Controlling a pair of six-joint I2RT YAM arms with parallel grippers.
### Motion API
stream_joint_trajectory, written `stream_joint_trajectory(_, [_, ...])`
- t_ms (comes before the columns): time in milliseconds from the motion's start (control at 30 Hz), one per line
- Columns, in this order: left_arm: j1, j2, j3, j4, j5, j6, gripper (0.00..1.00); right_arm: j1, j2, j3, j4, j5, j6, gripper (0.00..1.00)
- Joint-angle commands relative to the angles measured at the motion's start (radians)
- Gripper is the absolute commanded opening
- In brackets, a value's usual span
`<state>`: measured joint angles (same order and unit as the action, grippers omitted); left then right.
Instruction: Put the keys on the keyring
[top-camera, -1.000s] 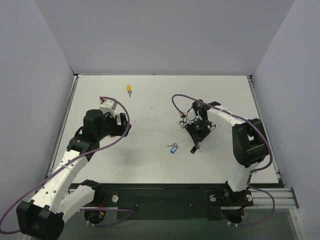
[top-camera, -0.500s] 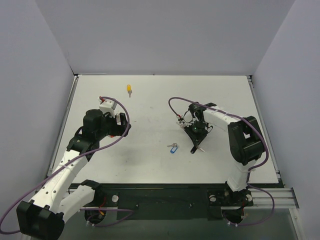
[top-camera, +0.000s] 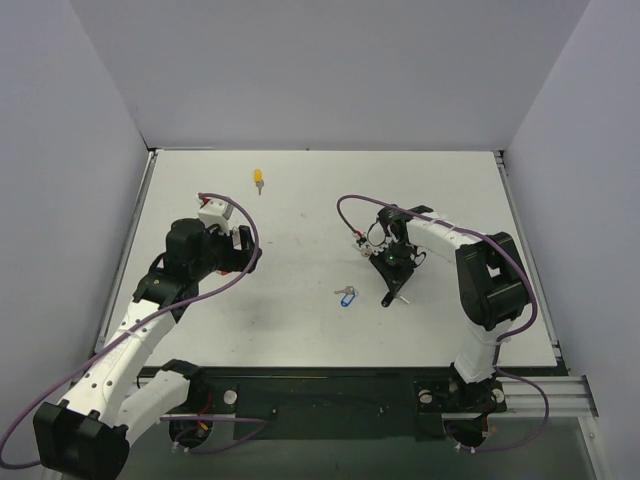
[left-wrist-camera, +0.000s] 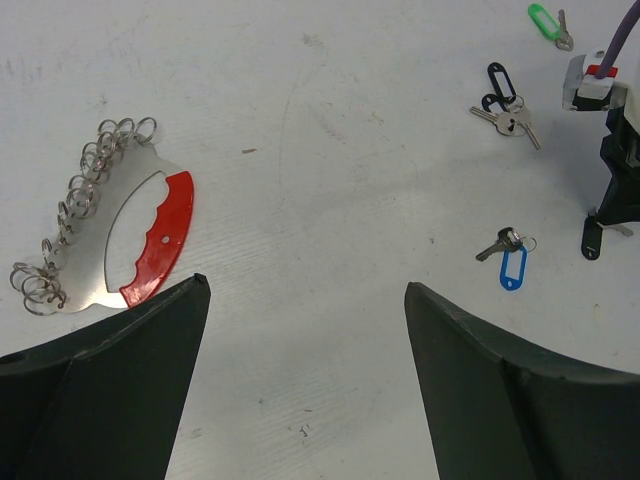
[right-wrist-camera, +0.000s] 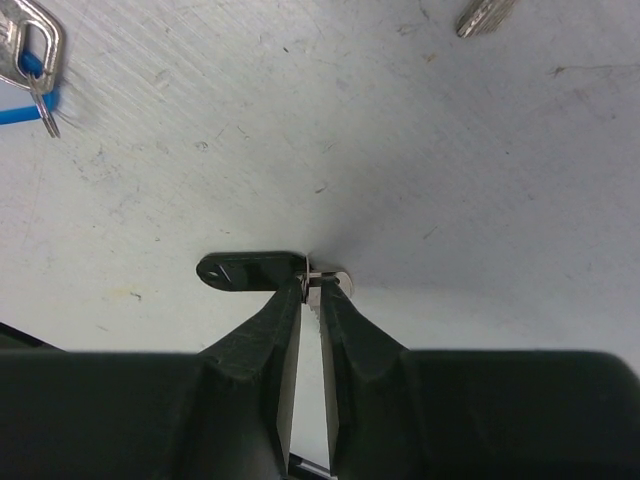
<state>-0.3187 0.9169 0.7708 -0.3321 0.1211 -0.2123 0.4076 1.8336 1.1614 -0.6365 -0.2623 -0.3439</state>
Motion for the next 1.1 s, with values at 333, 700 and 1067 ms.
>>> stream_joint_trajectory(333, [0.006,-0.016,-0.001,0.045,0.038,0.008,0.88,0.002,-0.005,0.04,-0.054,-0.018,-0.001,0.0])
stream_joint_trajectory(700, [0.007,-0.015,-0.001,0.053,0.068,0.005,0.86,-0.007,0.0,0.041,-0.055,-0.028,-0.004,0.1])
stream_joint_trajectory(1067, [0.007,-0.015,-0.002,0.054,0.078,0.005,0.86,-0.006,0.016,0.046,-0.057,-0.032,0.0,0.13])
